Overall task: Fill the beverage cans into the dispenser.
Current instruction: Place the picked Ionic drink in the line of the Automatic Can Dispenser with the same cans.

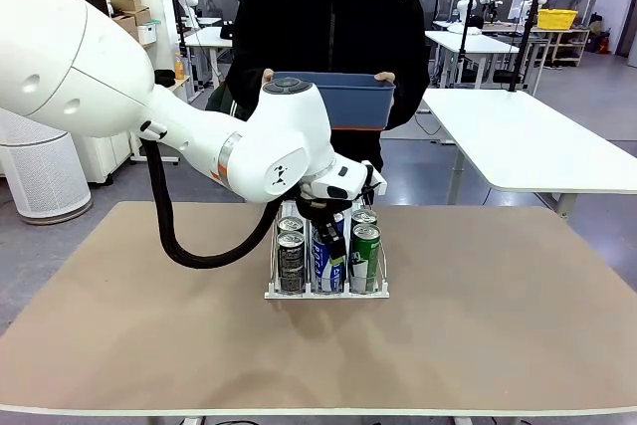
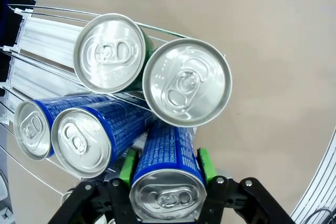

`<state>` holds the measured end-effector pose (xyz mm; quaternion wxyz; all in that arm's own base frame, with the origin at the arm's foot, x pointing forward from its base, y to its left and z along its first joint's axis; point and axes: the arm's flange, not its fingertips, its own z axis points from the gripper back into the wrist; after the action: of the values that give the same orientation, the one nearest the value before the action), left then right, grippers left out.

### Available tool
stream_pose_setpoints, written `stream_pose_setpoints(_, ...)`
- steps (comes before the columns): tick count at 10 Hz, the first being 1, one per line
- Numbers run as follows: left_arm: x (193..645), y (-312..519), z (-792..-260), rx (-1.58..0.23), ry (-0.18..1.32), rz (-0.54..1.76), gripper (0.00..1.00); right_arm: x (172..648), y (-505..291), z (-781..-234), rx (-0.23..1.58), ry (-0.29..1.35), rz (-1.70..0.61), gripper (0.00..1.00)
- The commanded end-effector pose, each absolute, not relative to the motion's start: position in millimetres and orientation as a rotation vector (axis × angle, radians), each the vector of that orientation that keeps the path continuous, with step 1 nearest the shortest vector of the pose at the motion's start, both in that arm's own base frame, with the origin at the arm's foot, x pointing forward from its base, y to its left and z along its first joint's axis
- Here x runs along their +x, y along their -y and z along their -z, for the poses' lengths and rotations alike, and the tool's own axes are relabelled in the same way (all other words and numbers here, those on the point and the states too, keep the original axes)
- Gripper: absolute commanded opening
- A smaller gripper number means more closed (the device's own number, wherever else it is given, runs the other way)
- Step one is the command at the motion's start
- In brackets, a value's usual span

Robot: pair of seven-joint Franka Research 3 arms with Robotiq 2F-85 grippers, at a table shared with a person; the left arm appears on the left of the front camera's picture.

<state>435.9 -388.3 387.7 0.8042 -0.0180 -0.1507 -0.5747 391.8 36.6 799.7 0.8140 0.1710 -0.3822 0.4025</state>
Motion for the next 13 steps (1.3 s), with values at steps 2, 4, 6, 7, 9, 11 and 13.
stream_pose_setpoints(2,435,387,-387,-0.022,0.335,1.224,0.57,392,-37,-800,0.366,0.815,-0.857,1.00)
stream_pose_setpoints(4,433,388,-395,-0.044,0.336,1.207,0.76,392,-37,-800,0.366,0.815,-0.857,1.00)
stream_pose_setpoints(6,428,385,-412,-0.032,0.355,1.172,0.95,392,-37,-800,0.366,0.815,-0.857,1.00)
stream_pose_setpoints(7,424,384,-422,-0.018,0.372,1.159,1.00,392,-37,-800,0.366,0.815,-0.857,1.00)
stream_pose_setpoints(9,417,380,-440,-0.006,0.413,1.142,1.00,392,-37,-800,0.366,0.815,-0.857,1.00)
stream_pose_setpoints(11,406,378,-455,0.004,0.445,1.131,1.00,392,-37,-800,0.366,0.815,-0.857,1.00)
stream_pose_setpoints(13,392,380,-466,0.033,0.483,1.137,1.00,392,-37,-800,0.366,0.815,-0.857,1.00)
